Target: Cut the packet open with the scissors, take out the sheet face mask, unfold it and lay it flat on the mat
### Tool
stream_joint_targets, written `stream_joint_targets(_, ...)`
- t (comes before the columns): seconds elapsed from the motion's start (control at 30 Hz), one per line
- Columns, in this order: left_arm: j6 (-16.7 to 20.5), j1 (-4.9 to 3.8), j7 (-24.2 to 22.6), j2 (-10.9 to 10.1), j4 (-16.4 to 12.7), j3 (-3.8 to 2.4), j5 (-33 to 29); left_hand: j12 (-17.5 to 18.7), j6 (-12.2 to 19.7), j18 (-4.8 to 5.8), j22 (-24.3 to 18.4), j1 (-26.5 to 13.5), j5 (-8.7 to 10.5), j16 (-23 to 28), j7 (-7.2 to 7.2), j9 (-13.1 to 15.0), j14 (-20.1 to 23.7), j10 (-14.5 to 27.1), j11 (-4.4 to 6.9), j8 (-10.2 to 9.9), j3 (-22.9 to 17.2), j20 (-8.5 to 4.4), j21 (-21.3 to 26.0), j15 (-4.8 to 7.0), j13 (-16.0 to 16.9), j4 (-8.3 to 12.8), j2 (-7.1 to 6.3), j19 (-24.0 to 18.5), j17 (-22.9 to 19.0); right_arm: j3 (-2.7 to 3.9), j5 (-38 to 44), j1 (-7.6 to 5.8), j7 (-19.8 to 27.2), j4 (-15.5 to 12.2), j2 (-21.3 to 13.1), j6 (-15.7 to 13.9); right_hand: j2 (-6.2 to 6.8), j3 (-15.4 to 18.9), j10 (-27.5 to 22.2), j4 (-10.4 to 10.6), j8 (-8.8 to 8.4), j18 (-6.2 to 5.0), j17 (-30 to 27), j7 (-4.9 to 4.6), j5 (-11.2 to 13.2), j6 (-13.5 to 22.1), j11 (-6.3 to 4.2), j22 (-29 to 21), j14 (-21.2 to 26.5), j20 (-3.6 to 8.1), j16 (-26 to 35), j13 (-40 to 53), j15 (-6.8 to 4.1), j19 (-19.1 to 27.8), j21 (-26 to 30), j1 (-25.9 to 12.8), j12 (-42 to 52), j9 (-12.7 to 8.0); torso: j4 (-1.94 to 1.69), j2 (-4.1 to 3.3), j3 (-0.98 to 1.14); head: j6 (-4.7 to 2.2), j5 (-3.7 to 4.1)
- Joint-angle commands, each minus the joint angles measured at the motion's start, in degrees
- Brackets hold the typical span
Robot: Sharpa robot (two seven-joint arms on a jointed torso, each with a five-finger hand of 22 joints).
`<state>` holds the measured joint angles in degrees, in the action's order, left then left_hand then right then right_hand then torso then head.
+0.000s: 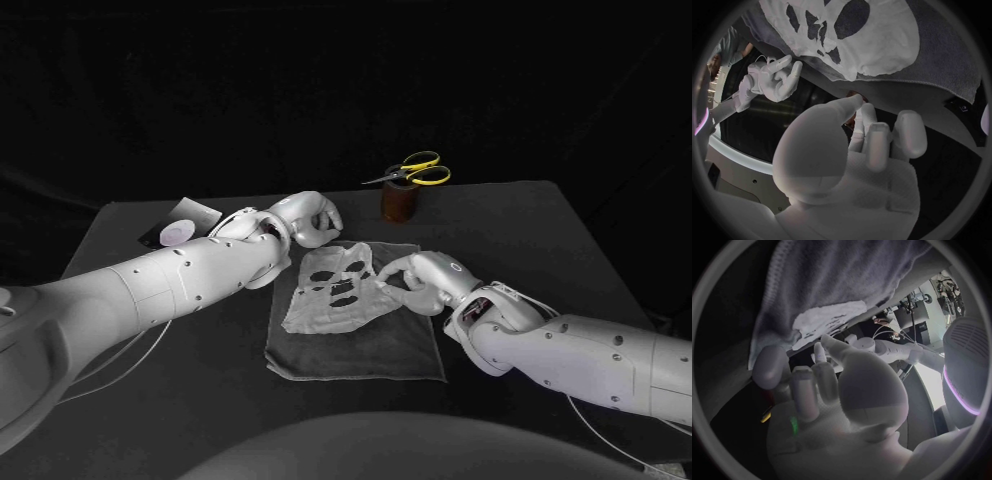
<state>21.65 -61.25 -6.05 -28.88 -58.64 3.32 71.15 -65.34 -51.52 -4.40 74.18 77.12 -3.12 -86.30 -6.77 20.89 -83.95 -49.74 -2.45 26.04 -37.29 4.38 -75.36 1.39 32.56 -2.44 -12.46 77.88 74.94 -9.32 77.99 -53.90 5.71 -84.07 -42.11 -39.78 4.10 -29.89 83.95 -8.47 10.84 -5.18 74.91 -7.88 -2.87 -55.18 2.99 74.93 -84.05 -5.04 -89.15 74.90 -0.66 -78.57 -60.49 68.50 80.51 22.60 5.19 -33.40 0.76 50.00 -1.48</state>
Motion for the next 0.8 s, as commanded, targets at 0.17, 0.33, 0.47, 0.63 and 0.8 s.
stream_joint_targets(0.17, -2.7, -0.19, 0.7, -2.8, -3.4, -0.1, -3.7, 2.1, 1.0, -0.96, -1.7, 0.4, 0.3, 1.2, -0.52, 0.1, 0.4, 1.1, -0.55, -0.9, 0.6, 0.36, 1.7, -0.77, -1.5, -0.2, -0.58, -1.5, 2.2, 0.26, -15.6, -1.92, 7.1, -1.5, -0.8, -0.3, -0.95, 0.0, 2.4, 0.8, -0.09, -0.26, 13.8, 0.22, 0.1, -1.4, -0.22, 7.7, -5.6, 0.1, -0.3, 8.4, -0.45, -0.9, -1.3, -0.8, 1.4, -0.1, 0.13, -0.08, -0.02, 0.0, -0.43)
stream_joint_targets(0.33, -2.0, -0.06, -1.8, -5.6, -7.1, -0.01, -5.0, 7.5, 1.7, -3.84, -12.5, 1.5, 0.23, 8.1, -1.12, 0.8, 8.8, 2.9, -1.23, -0.8, -0.6, 0.98, 12.9, -1.4, -5.5, -0.5, 0.15, -10.3, -11.1, 0.4, -16.5, -3.66, 1.5, 1.2, 0.7, 5.3, -0.87, 0.7, 2.7, 1.7, -0.14, -0.3, 13.7, 0.45, 0.1, -1.9, -0.42, 7.7, -5.6, 0.24, -0.3, 8.8, -0.63, -1.0, -1.2, -1.8, 1.8, -0.1, -0.14, -0.06, 0.06, 0.0, -0.43)
stream_joint_targets(0.47, -0.1, 0.4, -6.7, -8.3, -11.7, 0.13, -5.9, 13.7, 2.7, -6.08, -23.0, 1.9, 0.29, 17.2, -1.83, 0.9, 20.5, 4.1, -2.19, -1.2, -1.4, 1.75, 25.0, -2.3, -10.2, -0.5, 0.02, -19.6, -25.9, 0.51, -17.1, -5.2, -2.9, 5.1, 3.0, 9.6, -0.91, 0.8, 2.7, 1.7, -0.14, -0.29, 13.6, 0.48, 0.1, -1.9, -0.44, 7.7, -5.6, 0.26, -0.3, 8.9, -0.66, -1.0, -1.3, -1.8, 1.9, -0.1, -0.38, -0.16, -0.02, 0.0, -0.39)
stream_joint_targets(0.63, 2.2, 1.61, -10.3, -11.8, -17.7, 0.41, -4.8, 20.1, 3.8, -6.03, -25.1, 0.4, 0.38, 21.6, -2.37, 0.1, 25.5, 6.3, -3.58, -2.2, 0.8, 2.79, 28.2, -3.5, -14.6, -1.4, -1.93, -20.7, -32.6, 0.69, -16.9, -6.56, -6.6, 10.0, 6.6, 13.2, -1.0, 0.7, 2.8, 1.7, -0.16, -0.28, 13.6, 0.51, 0.0, -1.9, -0.46, 7.7, -5.6, 0.27, -0.3, 9.1, -0.67, -1.0, -1.3, -1.8, 2.2, -0.1, -0.7, -0.23, -0.14, 0.0, -0.12)
stream_joint_targets(0.8, 2.9, 2.63, -8.2, -14.5, -22.0, 0.78, -0.6, 15.7, 3.5, -4.77, -19.1, 0.5, 0.39, 12.6, -1.76, -0.9, 15.0, 1.3, -2.18, -2.7, 5.4, 2.23, 20.7, -2.48, -13.5, -1.7, -2.91, -12.5, -21.1, 0.83, -17.1, -7.45, -9.3, 15.2, 11.0, 15.7, -1.01, 0.7, 2.9, 1.8, -0.17, -0.25, 13.5, 0.52, 0.0, -1.9, -0.47, 7.8, -5.6, 0.28, -0.2, 9.2, -0.68, -1.1, -1.5, -1.8, 2.3, -0.2, -0.99, -0.29, -0.32, 0.0, -0.16)
